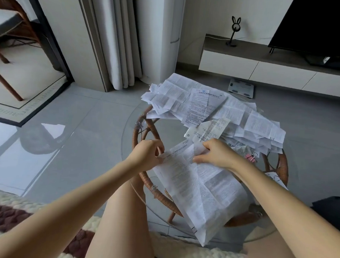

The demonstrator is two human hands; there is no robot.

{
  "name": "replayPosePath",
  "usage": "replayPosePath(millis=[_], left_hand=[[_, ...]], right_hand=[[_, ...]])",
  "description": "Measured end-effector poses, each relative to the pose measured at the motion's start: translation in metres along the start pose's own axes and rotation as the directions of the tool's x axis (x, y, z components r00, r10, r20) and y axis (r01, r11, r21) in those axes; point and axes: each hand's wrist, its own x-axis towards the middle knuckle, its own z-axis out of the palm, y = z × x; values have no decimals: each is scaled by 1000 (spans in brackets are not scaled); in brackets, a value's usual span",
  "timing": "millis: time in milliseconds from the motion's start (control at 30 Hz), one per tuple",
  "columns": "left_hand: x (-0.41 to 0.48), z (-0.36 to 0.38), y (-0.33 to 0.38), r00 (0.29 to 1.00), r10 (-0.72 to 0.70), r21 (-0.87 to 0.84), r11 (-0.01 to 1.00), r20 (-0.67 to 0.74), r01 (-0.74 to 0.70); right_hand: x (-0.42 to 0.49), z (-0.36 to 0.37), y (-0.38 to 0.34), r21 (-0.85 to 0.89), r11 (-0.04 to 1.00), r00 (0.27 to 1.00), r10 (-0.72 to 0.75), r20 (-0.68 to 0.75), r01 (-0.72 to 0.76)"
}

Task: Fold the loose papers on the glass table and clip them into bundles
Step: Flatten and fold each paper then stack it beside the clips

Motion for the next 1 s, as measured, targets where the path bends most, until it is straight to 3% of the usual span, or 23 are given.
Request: replayPosePath(millis=[200, 367, 533, 600, 667, 767, 833, 1000], left_hand=[[-6, -1, -7, 998, 40, -53, 998, -42, -42], [-4, -2, -7, 998, 13, -87, 996, -57, -18], [-5, 7, -8, 995, 11, 0, 1000, -96, -11], [-11, 15, -4, 976, 107, 108, 990, -190, -88], [-22, 25, 6, 906, 338, 189, 936, -256, -296], [-38, 45, 27, 761, 619, 181, 785, -191, -593], [-41, 58, 34, 783, 614, 114, 789, -103, -604], [-36, 73, 15, 825, 565, 244, 806, -39, -540]], right_hand=[[7, 14, -26, -273, 959, 995, 49, -90, -72], [14, 24, -34, -243, 951, 978, 162, -133, -191], [16, 30, -40, -273, 926, 958, 212, -191, -259], [16, 32, -41, -272, 925, 956, 216, -201, -266], [17, 32, -41, -279, 922, 954, 216, -207, -269], [17, 33, -43, -308, 914, 957, 205, -206, -262], [17, 34, -43, -324, 912, 960, 194, -201, -252], [19, 33, -40, -337, 918, 969, 149, -198, -210]])
